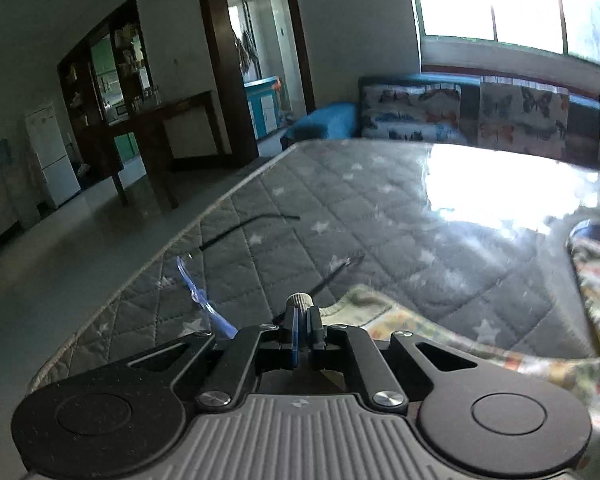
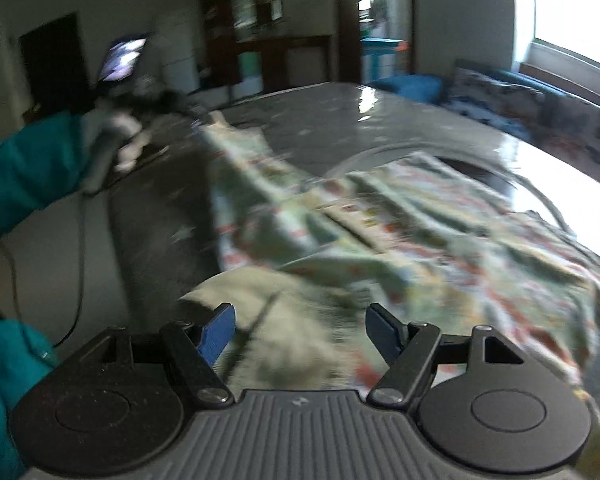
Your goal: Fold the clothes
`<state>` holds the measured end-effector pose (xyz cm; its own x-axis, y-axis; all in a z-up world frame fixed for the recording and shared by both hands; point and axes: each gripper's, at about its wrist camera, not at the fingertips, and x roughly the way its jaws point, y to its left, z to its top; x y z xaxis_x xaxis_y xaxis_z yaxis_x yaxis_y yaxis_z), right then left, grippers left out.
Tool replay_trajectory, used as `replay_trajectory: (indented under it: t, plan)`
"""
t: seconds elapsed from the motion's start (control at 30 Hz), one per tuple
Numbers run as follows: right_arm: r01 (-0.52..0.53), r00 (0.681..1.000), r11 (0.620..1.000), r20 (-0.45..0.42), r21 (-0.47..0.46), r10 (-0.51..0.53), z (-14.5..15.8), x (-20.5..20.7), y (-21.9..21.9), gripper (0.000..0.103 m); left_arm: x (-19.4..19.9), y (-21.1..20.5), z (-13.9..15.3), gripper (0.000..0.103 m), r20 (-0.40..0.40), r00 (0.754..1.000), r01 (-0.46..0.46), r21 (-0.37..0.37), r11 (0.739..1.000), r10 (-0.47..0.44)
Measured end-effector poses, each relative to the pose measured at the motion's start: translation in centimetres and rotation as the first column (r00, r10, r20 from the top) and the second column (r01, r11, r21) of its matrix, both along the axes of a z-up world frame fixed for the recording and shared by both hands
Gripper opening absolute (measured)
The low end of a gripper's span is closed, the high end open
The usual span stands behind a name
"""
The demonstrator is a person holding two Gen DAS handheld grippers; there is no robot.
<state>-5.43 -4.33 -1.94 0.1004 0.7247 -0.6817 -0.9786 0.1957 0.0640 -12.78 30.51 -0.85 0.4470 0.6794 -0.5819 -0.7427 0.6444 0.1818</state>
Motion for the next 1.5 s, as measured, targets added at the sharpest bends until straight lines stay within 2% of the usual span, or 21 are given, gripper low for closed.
replay_trajectory:
  t: [0.13,0.3,0.57,0.63,0.83,0.97,1.07,1.17,1.23,1.37,1.5]
  plan:
    - [-0.051,0.999,0.998,-0.009,-0.039,0.05,-0.8,-1.4,0.4,0.074,-0.5,0.0,-1.3,0.005,-0.021,1.0,-0.015,-0.023,1.0,0.015]
    - [-0.089,0.996,0.993,-0.019,-0.083,0.088,-1.8,-2.2,0.3,0.075,-1.2,0.2,-1.3,0.005,-0.014,1.0,-0.024,-0.017,1.0,0.024]
    - [-0.155,0.988,0.981,-0.043,-0.112,0.151,-1.0,-2.5,-0.5,0.074,-1.1,0.1,-2.2,0.01,-0.047,0.998,-0.029,-0.019,0.999,0.028]
    - [-0.147,0.989,0.986,-0.049,-0.083,0.143,0.0,-1.9,-0.7,0.074,-1.4,-0.1,-1.9,0.017,-0.042,0.999,-0.027,-0.027,0.999,0.026]
    - [-0.05,0.999,0.999,-0.002,0.002,0.05,2.2,0.9,0.9,0.074,-2.8,-0.6,0.1,0.023,0.007,1.0,-0.003,-0.034,0.999,0.003]
    - [0.02,1.0,1.0,-0.013,0.009,-0.02,1.0,2.6,3.2,0.072,-3.0,-1.8,1.6,0.028,0.045,0.997,0.059,-0.04,0.997,-0.057]
    - [0.004,1.0,1.0,-0.001,-0.021,-0.004,-0.5,2.5,4.3,0.07,-2.6,-3.2,2.4,0.029,0.07,0.988,0.143,-0.059,0.988,-0.138]
    - [-0.033,0.999,0.998,0.02,-0.062,0.034,-1.3,1.5,4.6,0.07,-1.4,-5.3,2.9,0.03,0.082,0.968,0.245,-0.079,0.966,-0.238]
    - [-0.045,0.999,0.996,0.024,-0.072,0.047,-1.2,1.0,4.2,0.07,-0.4,-6.9,3.0,0.03,0.093,0.944,0.325,-0.097,0.941,-0.316]
    - [-0.049,0.999,0.996,0.014,-0.081,0.05,-0.7,0.7,3.3,0.07,1.9,-10.6,2.5,0.03,0.103,0.875,0.483,-0.126,0.867,-0.472]
    - [-0.01,1.0,0.999,0.002,-0.041,0.01,0.3,1.4,2.5,0.07,3.8,-14.4,1.6,0.03,0.121,0.806,0.591,-0.149,0.793,-0.579]
